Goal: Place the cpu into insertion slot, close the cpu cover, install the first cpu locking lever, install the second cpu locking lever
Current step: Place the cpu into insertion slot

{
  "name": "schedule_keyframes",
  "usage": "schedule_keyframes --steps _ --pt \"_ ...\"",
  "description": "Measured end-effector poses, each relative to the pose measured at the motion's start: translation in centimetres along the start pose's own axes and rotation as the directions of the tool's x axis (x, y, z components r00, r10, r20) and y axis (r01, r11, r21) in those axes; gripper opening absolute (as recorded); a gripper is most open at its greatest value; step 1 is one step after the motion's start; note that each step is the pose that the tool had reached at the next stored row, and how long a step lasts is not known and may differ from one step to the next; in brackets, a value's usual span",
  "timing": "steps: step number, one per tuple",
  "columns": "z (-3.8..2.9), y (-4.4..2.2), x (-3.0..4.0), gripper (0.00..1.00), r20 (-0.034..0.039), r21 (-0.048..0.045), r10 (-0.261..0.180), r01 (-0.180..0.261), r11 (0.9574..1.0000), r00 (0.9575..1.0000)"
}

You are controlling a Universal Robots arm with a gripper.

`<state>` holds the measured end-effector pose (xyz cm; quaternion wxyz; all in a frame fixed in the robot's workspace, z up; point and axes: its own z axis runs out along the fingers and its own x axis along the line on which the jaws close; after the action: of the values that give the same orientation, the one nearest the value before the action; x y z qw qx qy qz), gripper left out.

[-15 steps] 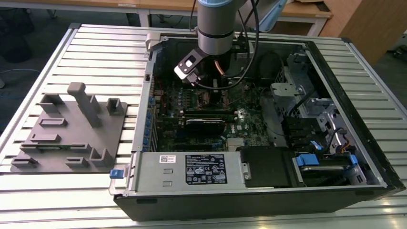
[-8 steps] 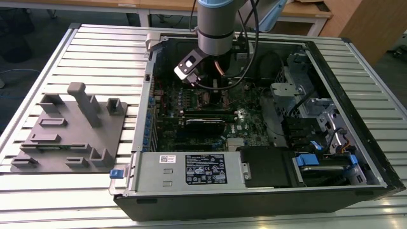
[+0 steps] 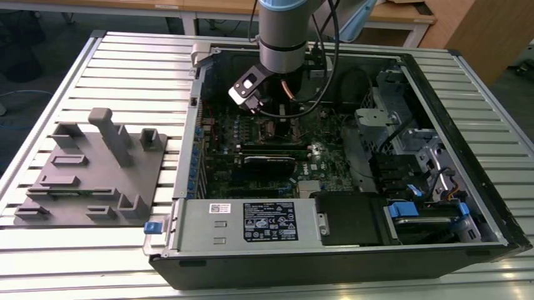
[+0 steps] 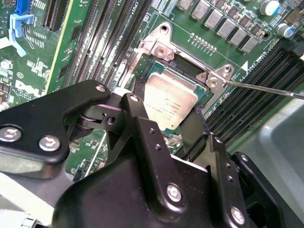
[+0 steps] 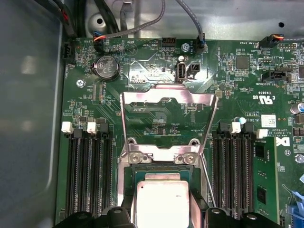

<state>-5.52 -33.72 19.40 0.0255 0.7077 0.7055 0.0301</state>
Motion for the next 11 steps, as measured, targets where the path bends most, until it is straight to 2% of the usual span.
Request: schedule_keyframes --steps 11 --pt "0.03 0.00 0.01 0.54 0.0002 0.0001 0.000 0.000 1.0000 1.0000"
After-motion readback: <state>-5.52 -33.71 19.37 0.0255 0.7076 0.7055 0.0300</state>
